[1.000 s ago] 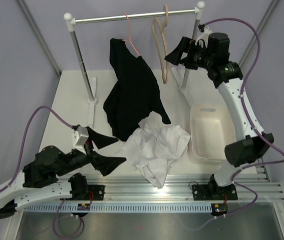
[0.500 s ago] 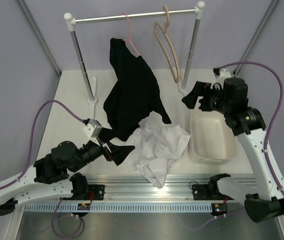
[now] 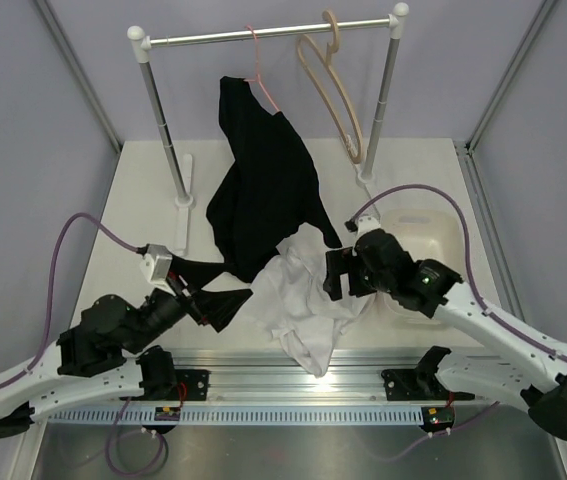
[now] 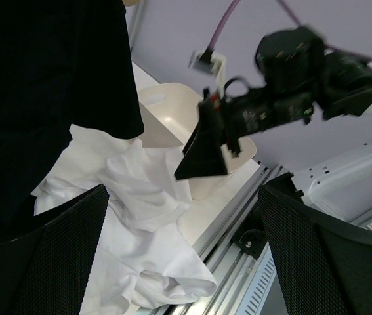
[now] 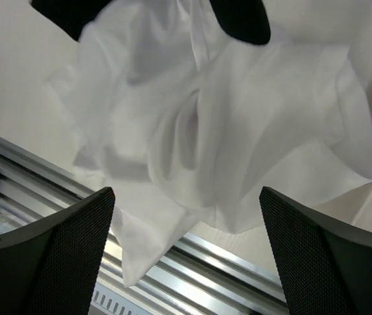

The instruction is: Remove the t-shirt from the hanger

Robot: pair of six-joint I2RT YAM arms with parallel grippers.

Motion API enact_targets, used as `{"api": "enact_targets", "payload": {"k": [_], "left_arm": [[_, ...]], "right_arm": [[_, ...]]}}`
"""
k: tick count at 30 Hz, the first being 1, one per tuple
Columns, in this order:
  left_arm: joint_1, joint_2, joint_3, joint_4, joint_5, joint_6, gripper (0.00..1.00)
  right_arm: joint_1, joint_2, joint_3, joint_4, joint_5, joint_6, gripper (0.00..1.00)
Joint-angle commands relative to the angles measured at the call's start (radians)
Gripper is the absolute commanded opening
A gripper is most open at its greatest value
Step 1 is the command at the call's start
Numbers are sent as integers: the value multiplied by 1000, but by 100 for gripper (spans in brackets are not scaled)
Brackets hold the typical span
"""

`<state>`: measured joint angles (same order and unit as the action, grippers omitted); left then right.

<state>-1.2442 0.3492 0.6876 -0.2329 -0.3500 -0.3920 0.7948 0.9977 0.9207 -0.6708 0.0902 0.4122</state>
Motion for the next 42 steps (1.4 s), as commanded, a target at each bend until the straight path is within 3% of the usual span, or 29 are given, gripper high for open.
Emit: {"api": "enact_targets", "payload": {"k": [1, 9, 21, 22, 24, 26, 28, 37, 42], "left_arm": [[-4, -45, -3, 27, -26, -30, 99], [-4, -75, -22, 4, 14, -44, 99], [-6, -150, -30, -11, 28, -59, 99], [-4, -154, -28, -13, 32, -59, 99], [-4, -161, -19, -23, 40, -64, 99], [-6, -176, -16, -28, 42, -71, 99], [-4, -191, -14, -28, 42, -76, 99], [-4, -210, -28, -40, 66, -97, 99], [-4, -251, -45, -36, 42, -117, 99]], "right_arm": [[55, 65, -72, 151, 105, 74, 99], [224, 344, -88, 335, 160, 89, 99], [270, 780, -49, 451, 215, 135, 99], [270, 792, -51, 456, 221, 143, 97], [270, 802, -65, 461, 223, 158, 75], [270, 759, -82, 455, 235, 172, 49], [270, 670, -97, 398, 272, 201, 0], [270, 59, -11, -57, 469, 296, 0], [267, -99, 214, -290, 638, 274, 0]]}}
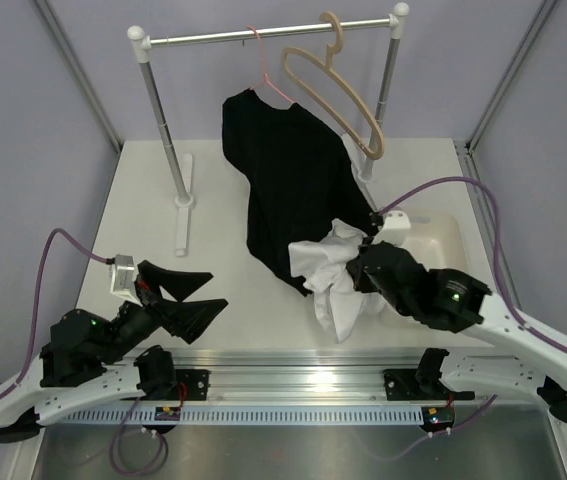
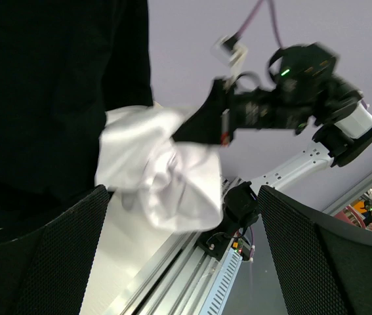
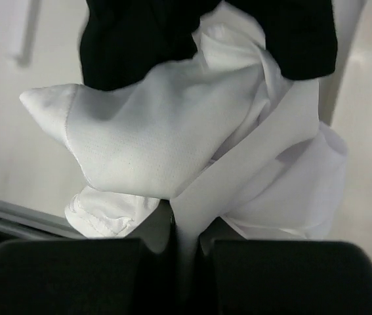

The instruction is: Remove the t-shirt from the hanger

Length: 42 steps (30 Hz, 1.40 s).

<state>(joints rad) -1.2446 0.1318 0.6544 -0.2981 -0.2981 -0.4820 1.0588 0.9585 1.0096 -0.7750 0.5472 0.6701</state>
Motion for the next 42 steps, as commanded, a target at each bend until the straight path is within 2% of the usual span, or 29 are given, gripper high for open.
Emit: {"api": "enact_targets", "payload": {"k": [1, 3, 5, 9, 16, 19, 20, 21, 22, 23, 30, 36, 40, 41, 42], "left_arm": [[-4, -38, -18, 30, -15, -29, 99], [-4, -50, -18, 31, -12, -29, 99], [-4, -55, -12, 24, -13, -24, 99], [-4, -55, 2, 17, -19, -13, 99], [-6, -11, 11, 24, -18, 0, 99], [-4, -11, 11, 13, -9, -1, 99], [-4, -14, 14, 10, -10, -1, 99], [-4, -17, 16, 5, -10, -3, 99], [-4, -21, 19, -2, -16, -1, 99], [-4, -24, 21, -4, -18, -3, 99], [-4, -32, 13, -7, -19, -4, 99], [-6, -35, 2, -16, -24, -4, 99], [-4, -43, 5, -26, -24, -10, 99], [-4, -43, 5, -24, -24, -15, 99], [-4, -43, 2, -24, -22, -21, 99]], "right_arm": [[3, -73, 167, -217, 242, 16, 0], [1, -76, 286, -321, 299, 25, 0], [1, -87, 378, -355, 353, 5, 0], [1, -115, 457, -365, 330, -15, 0], [3, -113, 233, -178, 91, -35, 0], [3, -118, 100, -44, 22, -52, 40], [1, -113, 52, -17, 14, -56, 41], [3, -98, 37, 23, 1, -58, 39], [3, -86, 26, 37, -7, -60, 3], [3, -73, 20, 48, -12, -64, 0], [1, 55, 66, 68, -39, -78, 0], [3, 13, 110, 43, 16, -90, 0], [3, -15, 358, -104, 189, -128, 0], [3, -23, 406, -142, 306, -142, 0], [1, -30, 444, -139, 354, -168, 0]]}}
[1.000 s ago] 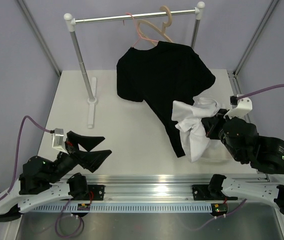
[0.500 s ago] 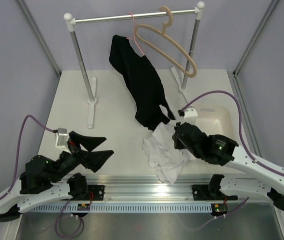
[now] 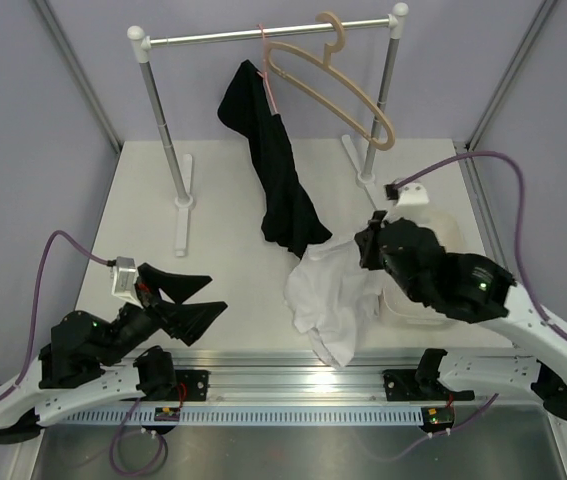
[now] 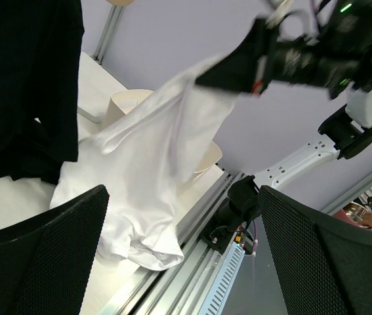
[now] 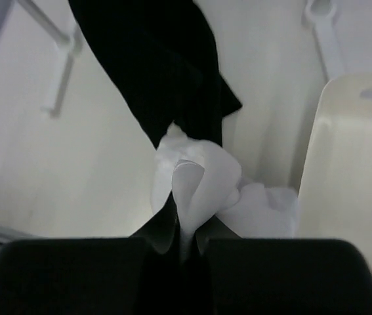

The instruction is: Remove the t-shirt from the hanger

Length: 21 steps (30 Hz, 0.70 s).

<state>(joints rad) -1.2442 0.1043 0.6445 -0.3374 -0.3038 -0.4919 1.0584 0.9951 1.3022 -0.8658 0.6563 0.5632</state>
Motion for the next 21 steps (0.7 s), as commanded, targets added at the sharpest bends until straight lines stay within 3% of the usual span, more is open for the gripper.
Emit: {"api": "enact_targets", "payload": {"k": [1, 4, 5, 6, 7, 10, 14, 18, 21], "left_arm": [[-4, -14, 11, 18, -17, -13, 99], [-4, -6, 7, 18, -20, -5, 99], [-6, -2, 9, 18, -23, -1, 99], [-4, 1, 10, 18, -24, 0, 99], [-4, 2, 11, 20, -24, 1, 99], [-4, 8, 15, 20, -14, 6, 99], [-4, 11, 15, 20, -3, 21, 99], [-4, 21, 14, 38, -1, 33, 99], [-6, 38, 7, 61, 17, 35, 99]], "right_arm": [[2, -79, 204, 17, 326, -150, 0], [2, -142, 235, 173, 423, -360, 0], [2, -163, 246, 282, 501, -425, 0], [2, -171, 259, 356, 540, -592, 0], [2, -177, 262, 545, 596, -693, 0], [2, -190, 324, 801, 606, -993, 0], [3, -106, 549, 884, 559, -1163, 0], [3, 13, 705, 795, 531, -1223, 0], [3, 51, 688, 823, 531, -1253, 0]]}}
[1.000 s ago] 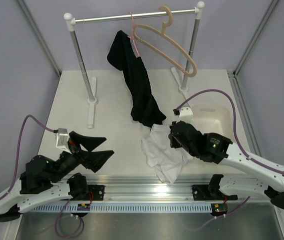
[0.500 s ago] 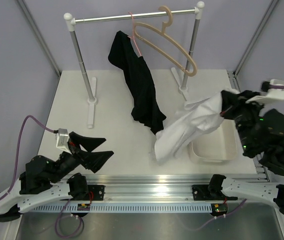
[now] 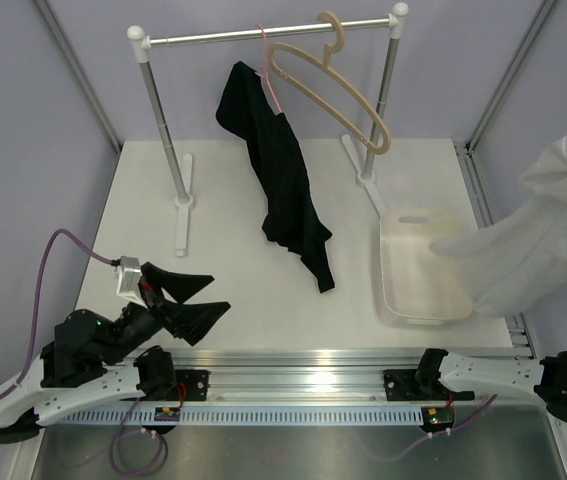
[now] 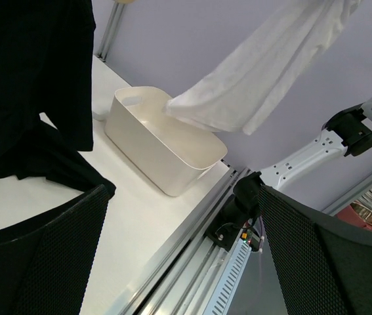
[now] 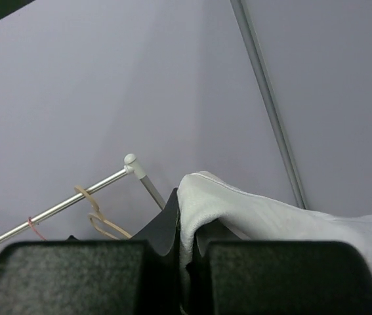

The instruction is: Remove the t-shirt from the hanger

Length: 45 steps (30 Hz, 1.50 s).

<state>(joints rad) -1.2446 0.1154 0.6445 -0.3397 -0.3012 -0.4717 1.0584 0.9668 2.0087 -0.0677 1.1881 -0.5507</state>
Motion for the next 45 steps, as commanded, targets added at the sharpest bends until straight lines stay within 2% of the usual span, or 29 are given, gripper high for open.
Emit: {"api": "enact_targets", "payload": {"k": [1, 6, 13, 18, 23, 27, 30, 33, 36, 38, 40, 43, 45], "left_arm": [[-4, 32, 6, 67, 25, 15, 99], [-4, 47, -22, 80, 43, 8, 99], [-4, 53, -62, 137, 57, 4, 99], [-4, 67, -78, 169, 88, -11, 99], [-4, 63, -88, 182, 105, -19, 99], [-4, 61, -92, 186, 105, -21, 99], [-4, 70, -94, 200, 111, -21, 99], [-4, 82, -94, 208, 116, -18, 99], [-4, 87, -97, 212, 123, -19, 99], [-4, 87, -100, 212, 129, -18, 99], [-4, 83, -98, 211, 131, -16, 99], [-4, 75, -95, 206, 135, -19, 99], [-4, 70, -92, 200, 143, -19, 99]], "right_arm": [[2, 72, -40, 51, -18, -147, 0], [2, 36, -138, 129, -24, -180, 0], [2, -53, -286, 138, -35, -109, 0], [0, -60, -398, 239, -36, -182, 0], [-15, -105, -513, 305, -53, -181, 0], [-29, -134, -567, 292, -73, -138, 0], [-53, -142, -596, 227, -93, -68, 0], [-119, -149, -622, 91, -131, 136, 0], [-204, -148, -634, -130, -212, 311, 0], [-306, -134, -653, -269, -299, 470, 0], [-365, -119, -683, -341, -340, 581, 0], [-415, -82, -734, -382, -401, 681, 0], [-492, -59, -763, -386, -485, 739, 0]]}}
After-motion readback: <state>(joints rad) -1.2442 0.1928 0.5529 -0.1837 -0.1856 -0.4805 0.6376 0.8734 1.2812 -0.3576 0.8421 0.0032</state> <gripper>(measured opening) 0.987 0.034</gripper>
